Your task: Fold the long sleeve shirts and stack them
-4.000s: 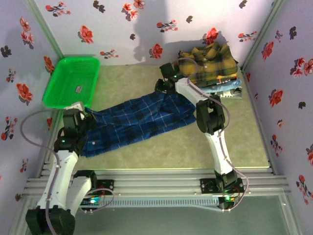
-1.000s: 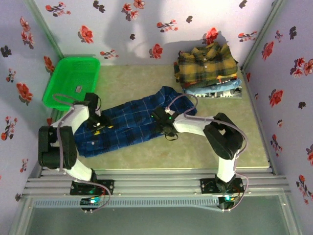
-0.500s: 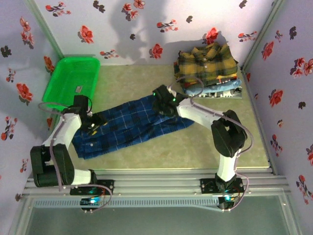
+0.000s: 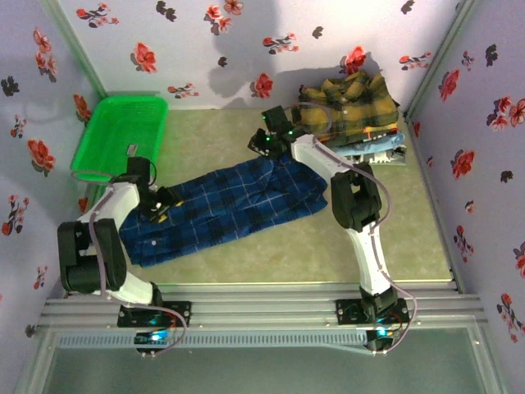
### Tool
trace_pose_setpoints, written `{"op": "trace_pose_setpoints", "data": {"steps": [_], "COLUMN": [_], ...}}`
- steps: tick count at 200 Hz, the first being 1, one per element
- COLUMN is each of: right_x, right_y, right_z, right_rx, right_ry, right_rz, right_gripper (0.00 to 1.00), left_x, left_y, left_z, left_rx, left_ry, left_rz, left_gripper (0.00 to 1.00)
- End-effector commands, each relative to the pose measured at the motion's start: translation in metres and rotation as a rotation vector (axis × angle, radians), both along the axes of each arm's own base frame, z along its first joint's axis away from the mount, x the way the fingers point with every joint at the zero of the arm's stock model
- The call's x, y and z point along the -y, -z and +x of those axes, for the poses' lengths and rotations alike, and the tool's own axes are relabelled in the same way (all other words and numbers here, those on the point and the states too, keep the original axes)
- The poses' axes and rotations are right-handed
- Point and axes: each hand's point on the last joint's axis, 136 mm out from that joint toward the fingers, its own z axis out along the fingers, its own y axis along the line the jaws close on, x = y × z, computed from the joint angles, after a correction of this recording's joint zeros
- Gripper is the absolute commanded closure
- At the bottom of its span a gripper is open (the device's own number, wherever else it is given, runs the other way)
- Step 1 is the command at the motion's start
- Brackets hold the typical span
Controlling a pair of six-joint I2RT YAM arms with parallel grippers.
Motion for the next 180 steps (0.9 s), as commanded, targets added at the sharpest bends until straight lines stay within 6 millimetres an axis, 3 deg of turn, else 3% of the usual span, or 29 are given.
{"op": "trace_pose_setpoints", "data": {"steps": [1,53,105,147,167,180], "right_x": [0.005,0.042,0.064,0.059,0.05,0.045], "right_y": [0.017,0.057,0.078,0.06,0.028,-0.004], "right_z": [0.003,0.031,0.054,0.069,0.071,0.067], "right_rx": [-0.051,-0.053,-0.018,0.03,0.085,0.14], "right_ry": [0.011,0.117,0.173,0.153,0.125,0.096], "right_rz": [-0.004,-0.086,-0.136,-0.117,-0.069,-0.055], "right_gripper": [0.77,0.77,0.75,0.74,0.69,0.65], "left_x": [-0.012,-0.033,-0.046,-0.043,-0.034,-0.028], "left_y": [0.012,0.037,0.051,0.047,0.034,0.017], "left_z": [-0.004,-0.027,-0.048,-0.049,-0.04,-0.031], "left_rx": [-0.018,-0.096,-0.139,-0.109,-0.048,0.013], "left_ry": [-0.013,-0.049,-0.07,-0.079,-0.095,-0.113], "left_rz": [0.011,0.019,0.018,-0.016,-0.074,-0.121], "left_gripper": [0.43,0.44,0.45,0.45,0.46,0.44]}}
